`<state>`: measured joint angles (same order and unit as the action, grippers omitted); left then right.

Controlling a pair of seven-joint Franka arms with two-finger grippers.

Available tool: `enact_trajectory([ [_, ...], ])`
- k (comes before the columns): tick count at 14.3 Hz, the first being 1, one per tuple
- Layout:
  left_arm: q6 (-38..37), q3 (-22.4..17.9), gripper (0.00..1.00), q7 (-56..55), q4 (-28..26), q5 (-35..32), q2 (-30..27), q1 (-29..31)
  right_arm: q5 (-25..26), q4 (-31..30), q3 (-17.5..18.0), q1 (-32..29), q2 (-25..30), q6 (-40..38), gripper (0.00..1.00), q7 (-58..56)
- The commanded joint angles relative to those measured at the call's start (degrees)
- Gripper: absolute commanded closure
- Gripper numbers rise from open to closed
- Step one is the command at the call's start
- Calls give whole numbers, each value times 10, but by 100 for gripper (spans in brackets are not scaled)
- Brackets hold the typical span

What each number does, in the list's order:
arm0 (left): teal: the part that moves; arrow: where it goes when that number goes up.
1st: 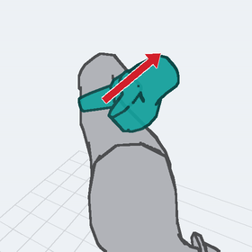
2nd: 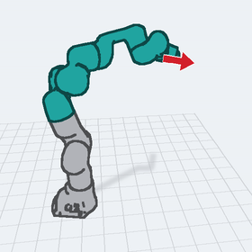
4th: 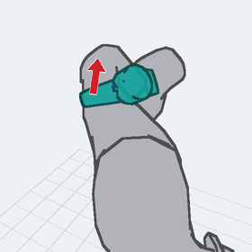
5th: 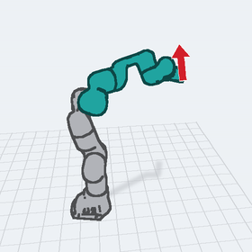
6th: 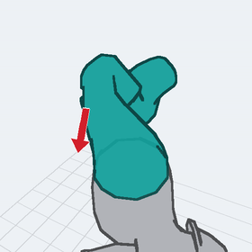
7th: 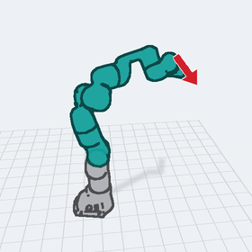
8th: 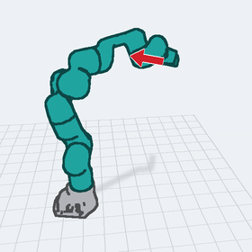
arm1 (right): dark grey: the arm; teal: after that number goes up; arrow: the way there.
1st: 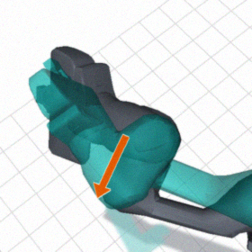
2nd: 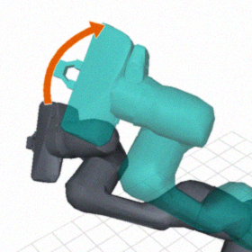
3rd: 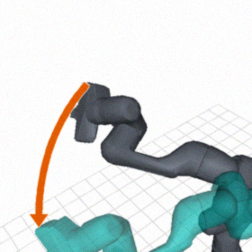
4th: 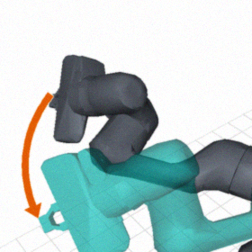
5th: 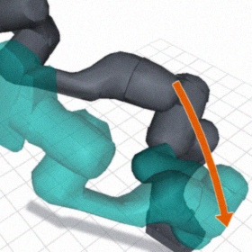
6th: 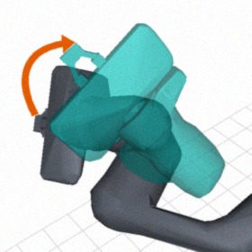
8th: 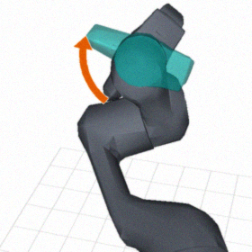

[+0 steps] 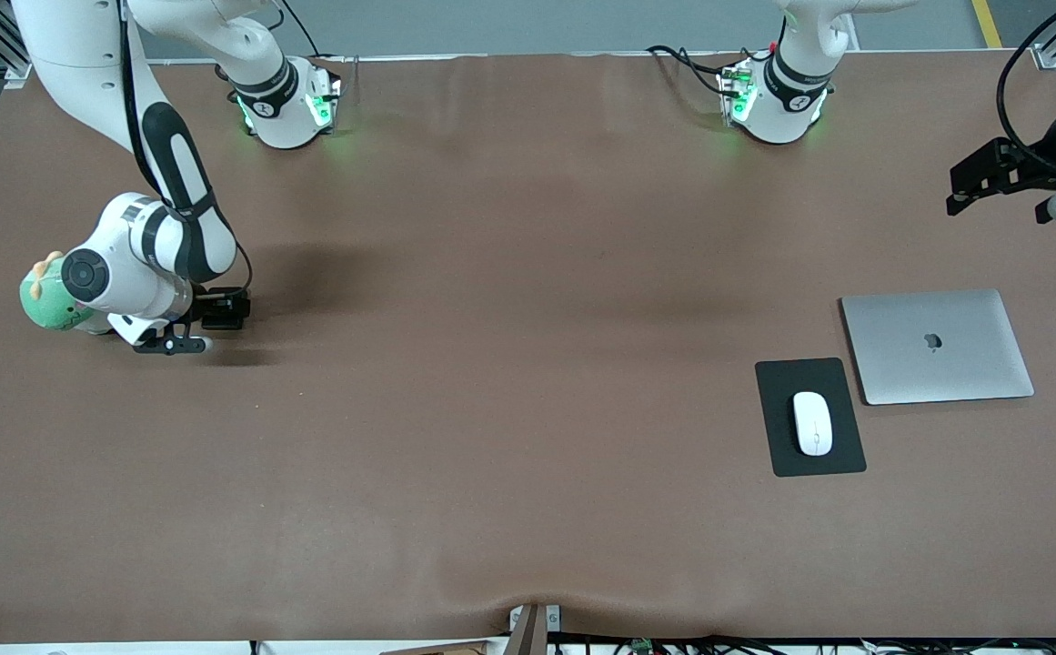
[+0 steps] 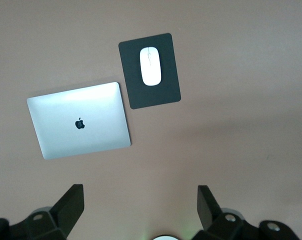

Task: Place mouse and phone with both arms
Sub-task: 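Lower the phone beside the plush toy and open the right gripper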

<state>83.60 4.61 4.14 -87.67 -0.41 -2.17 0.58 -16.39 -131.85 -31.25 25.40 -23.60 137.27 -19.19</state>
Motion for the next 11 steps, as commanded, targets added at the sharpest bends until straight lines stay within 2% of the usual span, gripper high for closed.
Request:
enact_trajectory([
  [1, -18, -9, 0, -41, -7, 3, -14, -33, 2, 79, 0, -3, 13, -123, 0, 0],
  [3, -20, -12, 0, -55, -9, 3, -13, -37, 3, 148, -2, -6, 12, -221, 0, 0],
  [6, -18, -13, 0, -56, -9, 3, -12, -37, 5, 209, -10, -7, 18, -286, 0, -2],
  [9, 0, -11, 0, -56, -12, 8, -3, -30, 6, 331, -10, -52, 10, -420, 0, -1],
  [11, 0, -10, 0, -56, -12, 9, -2, -30, 7, 388, 3, -71, 7, -456, 0, 1],
])
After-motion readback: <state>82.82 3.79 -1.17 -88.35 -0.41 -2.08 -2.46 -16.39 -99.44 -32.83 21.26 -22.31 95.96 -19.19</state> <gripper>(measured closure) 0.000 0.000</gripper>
